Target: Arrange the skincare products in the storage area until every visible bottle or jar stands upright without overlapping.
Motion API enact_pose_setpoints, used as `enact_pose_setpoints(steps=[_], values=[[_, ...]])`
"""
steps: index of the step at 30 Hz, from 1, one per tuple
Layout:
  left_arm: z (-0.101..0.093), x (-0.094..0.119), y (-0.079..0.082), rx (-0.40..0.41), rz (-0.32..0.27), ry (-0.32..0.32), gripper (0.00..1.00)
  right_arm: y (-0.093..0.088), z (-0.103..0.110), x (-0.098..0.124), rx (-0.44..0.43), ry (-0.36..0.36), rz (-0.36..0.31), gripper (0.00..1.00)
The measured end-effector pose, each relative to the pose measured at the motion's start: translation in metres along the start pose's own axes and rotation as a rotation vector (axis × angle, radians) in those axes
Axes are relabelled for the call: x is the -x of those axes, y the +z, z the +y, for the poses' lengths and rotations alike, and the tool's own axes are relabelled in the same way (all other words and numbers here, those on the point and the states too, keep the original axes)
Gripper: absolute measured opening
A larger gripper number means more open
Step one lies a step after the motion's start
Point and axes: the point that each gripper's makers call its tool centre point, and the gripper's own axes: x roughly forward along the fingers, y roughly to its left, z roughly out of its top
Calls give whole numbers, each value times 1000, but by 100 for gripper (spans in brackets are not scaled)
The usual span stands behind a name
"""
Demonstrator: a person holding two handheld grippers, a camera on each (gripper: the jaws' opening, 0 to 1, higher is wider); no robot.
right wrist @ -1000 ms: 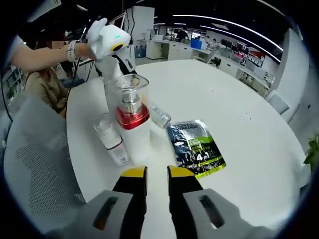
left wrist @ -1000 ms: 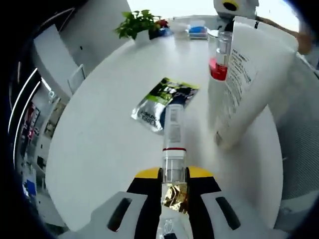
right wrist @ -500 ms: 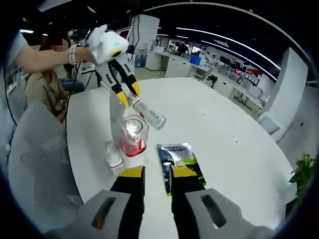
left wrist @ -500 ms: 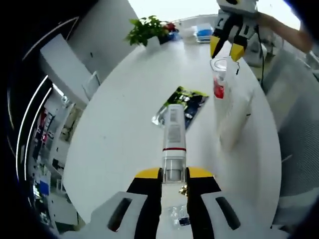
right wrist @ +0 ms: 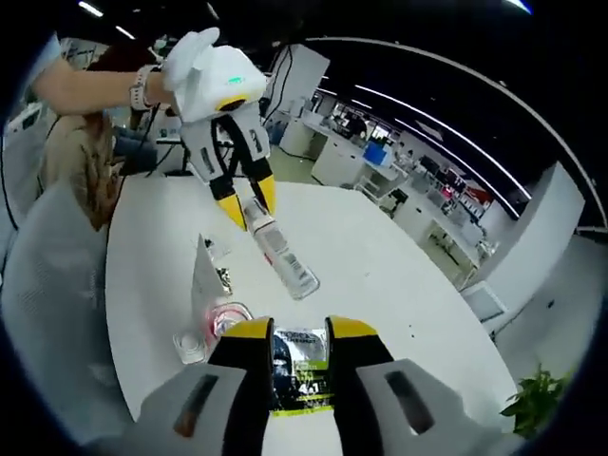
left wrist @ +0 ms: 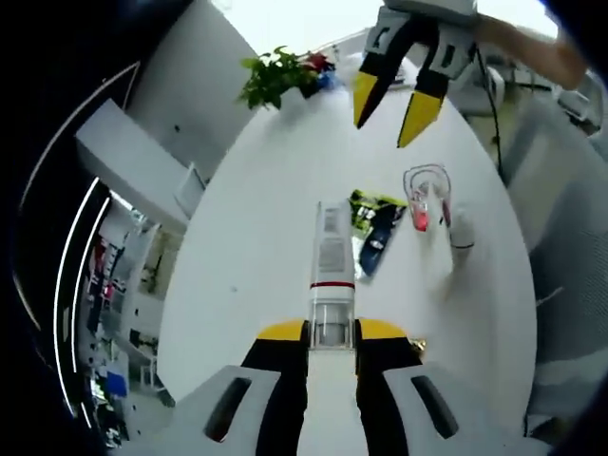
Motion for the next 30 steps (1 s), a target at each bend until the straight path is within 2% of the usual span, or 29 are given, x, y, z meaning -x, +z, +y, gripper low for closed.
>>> enact_pose_setpoints(steps=[6, 8, 10, 15, 17, 23, 24, 27, 30], values=[[2, 8, 15, -43, -3, 18, 13, 17, 7, -14, 131, -30, 14, 23], [3, 11, 23, -62, -14, 28, 13, 23, 9, -18, 146, -34, 4, 24], [3, 15, 31, -84, -19, 41, 13, 31, 1, -19, 167, -78, -4, 25], [-3, 20, 48, -159, -22, 59, 13, 38, 2, -27, 210, -77, -4, 26], [-6, 21, 54, -183, -26, 59, 13, 38, 1, -27, 254, -93, 19, 26], [-12, 25, 66, -249, -13, 69, 13, 36, 3, -30, 294, -83, 40, 26], [-12, 26, 68, -257, -10, 74, 13, 35, 1, -29, 326, -95, 52, 25], [-10, 28, 69, -313, 22, 95, 13, 37, 1, -28, 343, -100, 54, 23], [-11, 30, 74, -330, 25, 105, 13, 35, -2, -27, 425, -127, 75, 22]])
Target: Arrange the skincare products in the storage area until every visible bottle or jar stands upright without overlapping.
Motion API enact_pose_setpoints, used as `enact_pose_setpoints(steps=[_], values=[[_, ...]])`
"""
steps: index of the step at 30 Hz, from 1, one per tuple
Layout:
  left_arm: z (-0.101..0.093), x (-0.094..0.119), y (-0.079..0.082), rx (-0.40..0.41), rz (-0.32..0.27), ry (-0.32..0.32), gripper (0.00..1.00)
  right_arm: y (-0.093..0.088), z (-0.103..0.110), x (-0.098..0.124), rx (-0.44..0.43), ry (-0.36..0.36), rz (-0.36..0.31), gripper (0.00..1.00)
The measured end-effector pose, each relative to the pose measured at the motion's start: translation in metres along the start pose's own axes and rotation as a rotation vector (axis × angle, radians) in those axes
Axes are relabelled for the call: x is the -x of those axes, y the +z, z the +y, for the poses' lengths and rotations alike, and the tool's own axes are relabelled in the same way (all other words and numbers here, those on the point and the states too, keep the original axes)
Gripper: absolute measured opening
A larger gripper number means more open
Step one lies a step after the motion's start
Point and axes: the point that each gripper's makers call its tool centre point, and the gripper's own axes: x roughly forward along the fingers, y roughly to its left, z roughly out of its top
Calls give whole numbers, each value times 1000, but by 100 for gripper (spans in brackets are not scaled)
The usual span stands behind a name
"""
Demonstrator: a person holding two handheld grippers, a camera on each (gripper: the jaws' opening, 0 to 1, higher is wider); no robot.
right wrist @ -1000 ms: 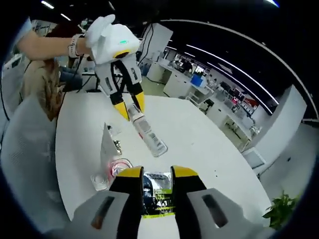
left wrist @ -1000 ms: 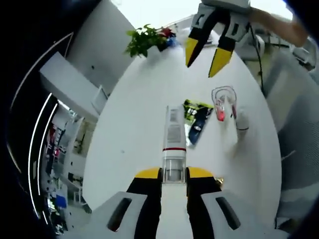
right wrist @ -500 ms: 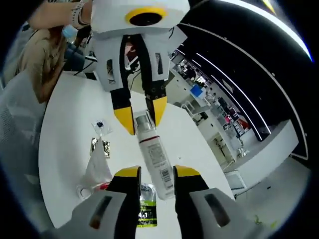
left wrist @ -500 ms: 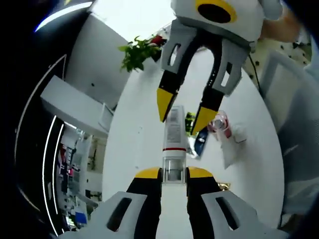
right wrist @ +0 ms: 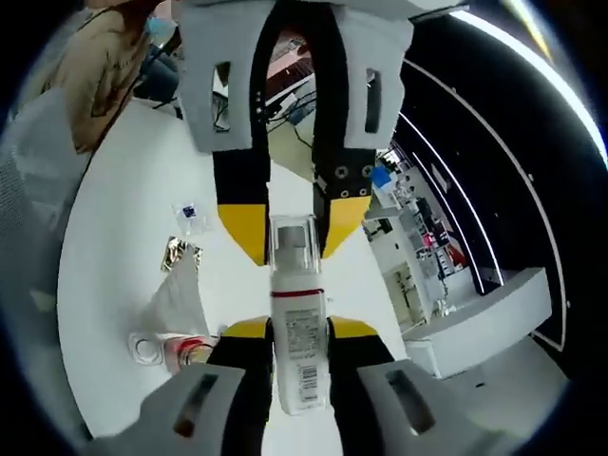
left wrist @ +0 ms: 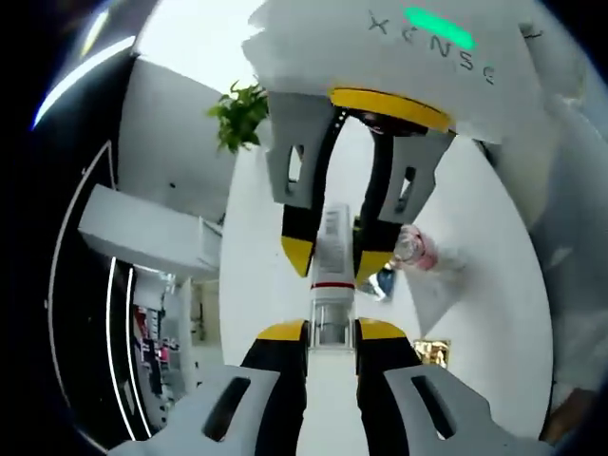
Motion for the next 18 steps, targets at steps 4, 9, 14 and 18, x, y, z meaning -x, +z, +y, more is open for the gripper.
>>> enact_pose_setpoints(steps=[4, 9, 14, 18], values=[[2, 4, 4, -18, -14, 13, 14, -1, -3, 6, -11, -10, -19, 20], [6, 5, 10, -34, -62, 36, 15, -2, -8, 14, -5, -47, -30, 19], [12, 11, 16, 33, -155, 47, 19, -2, -9, 23, -117, -35, -94, 19], [10, 15, 12, 173, -215, 15, 26, -1, -7, 31, -246, 10, -178, 19]])
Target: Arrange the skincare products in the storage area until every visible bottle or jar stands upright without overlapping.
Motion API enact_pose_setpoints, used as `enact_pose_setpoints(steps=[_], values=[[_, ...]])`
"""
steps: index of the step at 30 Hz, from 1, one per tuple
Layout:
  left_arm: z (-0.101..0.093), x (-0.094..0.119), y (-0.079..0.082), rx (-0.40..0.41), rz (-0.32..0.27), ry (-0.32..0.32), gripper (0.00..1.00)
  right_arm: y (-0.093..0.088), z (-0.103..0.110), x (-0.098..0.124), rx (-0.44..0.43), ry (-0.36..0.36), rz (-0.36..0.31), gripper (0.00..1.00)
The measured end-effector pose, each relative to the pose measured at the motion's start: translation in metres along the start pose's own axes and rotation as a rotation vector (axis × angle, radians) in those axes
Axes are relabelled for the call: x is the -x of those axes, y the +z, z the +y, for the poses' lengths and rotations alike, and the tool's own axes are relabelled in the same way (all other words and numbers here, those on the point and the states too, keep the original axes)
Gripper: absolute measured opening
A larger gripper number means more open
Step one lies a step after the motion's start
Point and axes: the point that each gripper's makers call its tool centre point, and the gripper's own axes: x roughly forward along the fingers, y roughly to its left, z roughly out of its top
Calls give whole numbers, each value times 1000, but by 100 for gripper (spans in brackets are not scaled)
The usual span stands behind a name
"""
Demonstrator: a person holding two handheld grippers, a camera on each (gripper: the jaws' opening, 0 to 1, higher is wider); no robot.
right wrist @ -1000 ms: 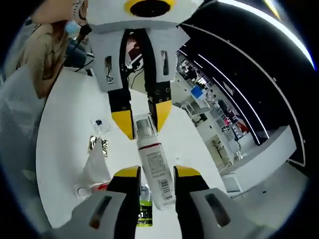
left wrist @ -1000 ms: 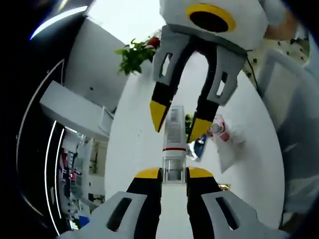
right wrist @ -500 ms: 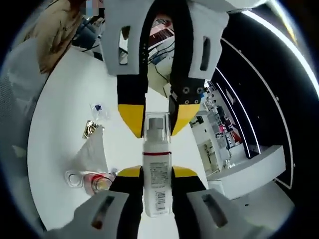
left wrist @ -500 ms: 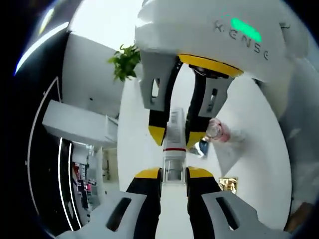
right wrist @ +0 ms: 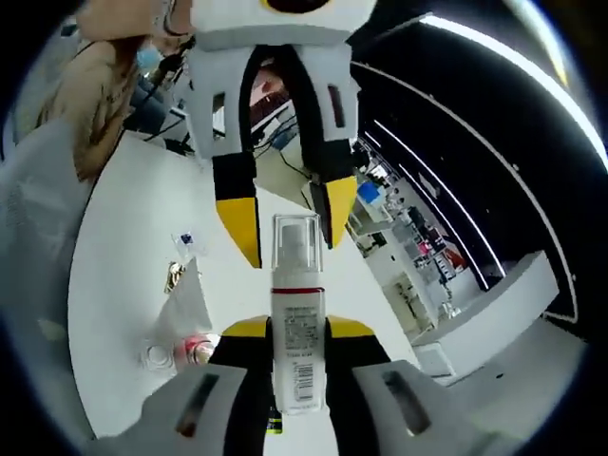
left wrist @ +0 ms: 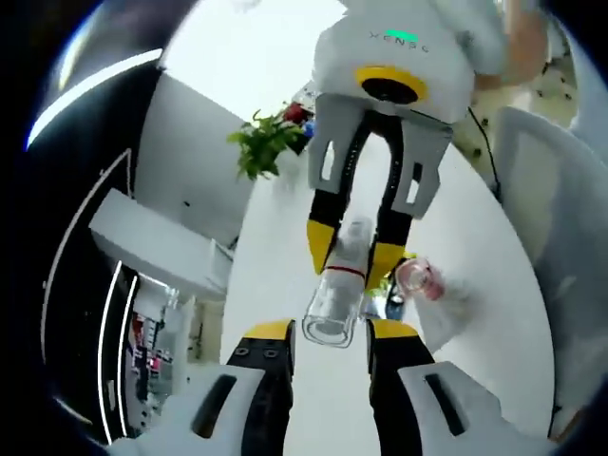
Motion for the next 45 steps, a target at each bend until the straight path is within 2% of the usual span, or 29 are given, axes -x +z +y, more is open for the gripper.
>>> enact_pose_setpoints(steps=[5, 7, 9, 10, 12, 14, 16, 17, 21, 23, 27, 29, 32, 34, 37, 45], values=[[-1, 4, 1, 133, -68, -18, 26, 2, 7, 6, -135, 32, -81, 19], [-2, 6, 3, 168, -94, -30, 26, 1, 6, 9, -152, 33, -88, 19], [-3, 9, 8, 212, -133, -36, 26, 3, 7, 12, -203, 39, -124, 19], [-4, 12, 13, 259, -170, -53, 26, 7, 6, 16, -236, 42, -152, 19], [-3, 17, 23, 301, -242, -73, 26, 13, 4, 23, -283, 43, -202, 19], [0, 22, 31, 339, -307, -71, 28, 20, 4, 29, -334, 67, -252, 19], [-4, 28, 41, 394, -364, -108, 28, 26, 7, 34, -401, 92, -305, 19], [-5, 30, 44, 404, -384, -118, 28, 27, 8, 35, -416, 104, -321, 19], [-11, 32, 47, 381, -400, -129, 28, 36, 17, 41, -469, 152, -389, 19], [-18, 36, 57, 432, -464, -185, 28, 40, 24, 43, -503, 191, -414, 19], [-23, 46, 69, 496, -560, -217, 27, 49, 31, 47, -558, 230, -467, 19], [-26, 47, 68, 504, -568, -225, 25, 56, 37, 50, -589, 267, -502, 19], [-33, 47, 67, 502, -567, -235, 25, 60, 44, 50, -614, 298, -520, 19], [-40, 50, 70, 528, -590, -264, 22, 64, 49, 50, -632, 322, -536, 19], [-43, 54, 68, 564, -605, -268, 22, 67, 56, 50, -684, 353, -564, 20], [-64, 55, 55, 619, -565, -282, 19, 68, 83, 44, -698, 407, -525, 20]])
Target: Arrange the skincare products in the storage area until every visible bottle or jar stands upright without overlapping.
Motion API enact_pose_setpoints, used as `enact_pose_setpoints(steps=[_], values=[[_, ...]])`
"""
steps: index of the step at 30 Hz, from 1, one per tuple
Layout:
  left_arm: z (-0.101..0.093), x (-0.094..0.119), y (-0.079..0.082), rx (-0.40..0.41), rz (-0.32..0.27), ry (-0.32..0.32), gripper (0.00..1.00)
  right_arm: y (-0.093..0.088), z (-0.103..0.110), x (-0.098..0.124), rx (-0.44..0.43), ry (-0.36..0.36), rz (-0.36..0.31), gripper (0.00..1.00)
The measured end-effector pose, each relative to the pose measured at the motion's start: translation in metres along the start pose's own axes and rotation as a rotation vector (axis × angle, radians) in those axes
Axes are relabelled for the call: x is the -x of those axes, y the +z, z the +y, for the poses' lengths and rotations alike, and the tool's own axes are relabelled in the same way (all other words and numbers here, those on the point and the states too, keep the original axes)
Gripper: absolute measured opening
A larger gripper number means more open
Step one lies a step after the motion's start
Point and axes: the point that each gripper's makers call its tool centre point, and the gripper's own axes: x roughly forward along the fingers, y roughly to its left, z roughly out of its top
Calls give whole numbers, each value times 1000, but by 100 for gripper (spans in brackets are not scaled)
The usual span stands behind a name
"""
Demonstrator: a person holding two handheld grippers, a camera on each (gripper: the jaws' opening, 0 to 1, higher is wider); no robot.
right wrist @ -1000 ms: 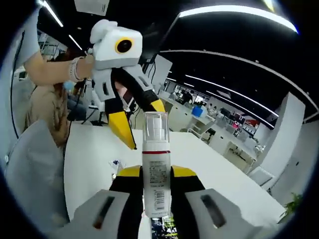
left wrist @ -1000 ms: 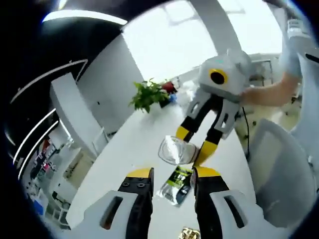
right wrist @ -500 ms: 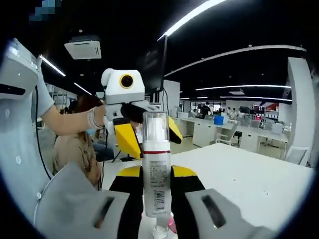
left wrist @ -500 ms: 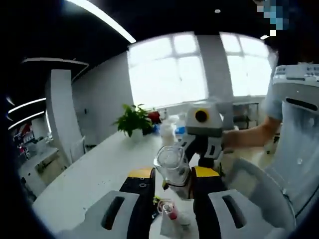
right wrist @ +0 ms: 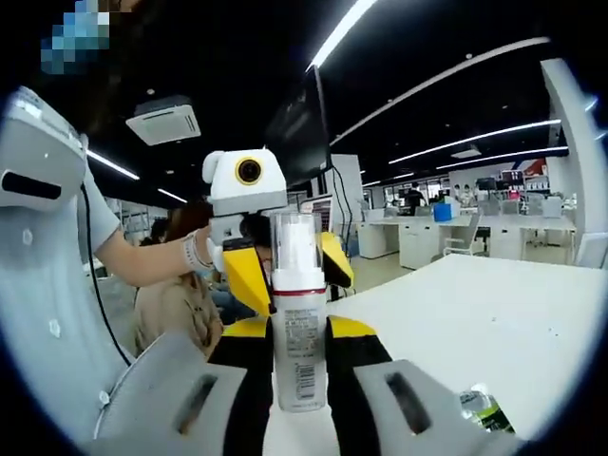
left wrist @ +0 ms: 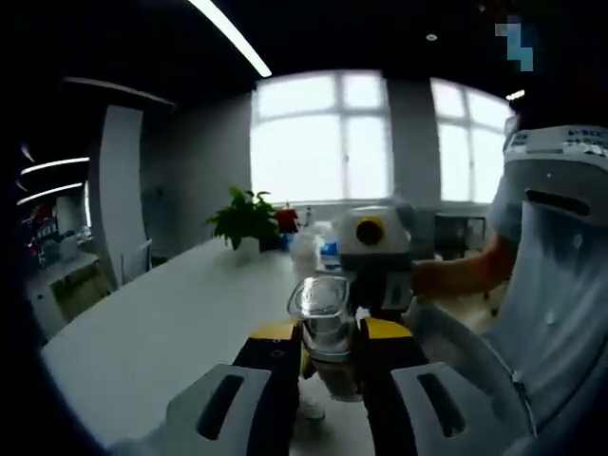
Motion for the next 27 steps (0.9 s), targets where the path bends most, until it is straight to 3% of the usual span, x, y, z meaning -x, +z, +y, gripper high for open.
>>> enact_pose_setpoints(steps=[3, 14, 19, 27], values=[[-4, 3, -5, 71, 9, 8, 17, -4, 4, -3, 16, 4, 26, 22], [-4, 12, -21, 92, 24, 60, 15, -26, 6, -5, 50, -31, 145, 24], [4, 18, -42, 108, 75, 115, 15, -41, 4, 3, 50, -50, 204, 22], [11, 15, -89, 87, 207, 178, 15, -46, -3, 15, 26, -89, 214, 22]])
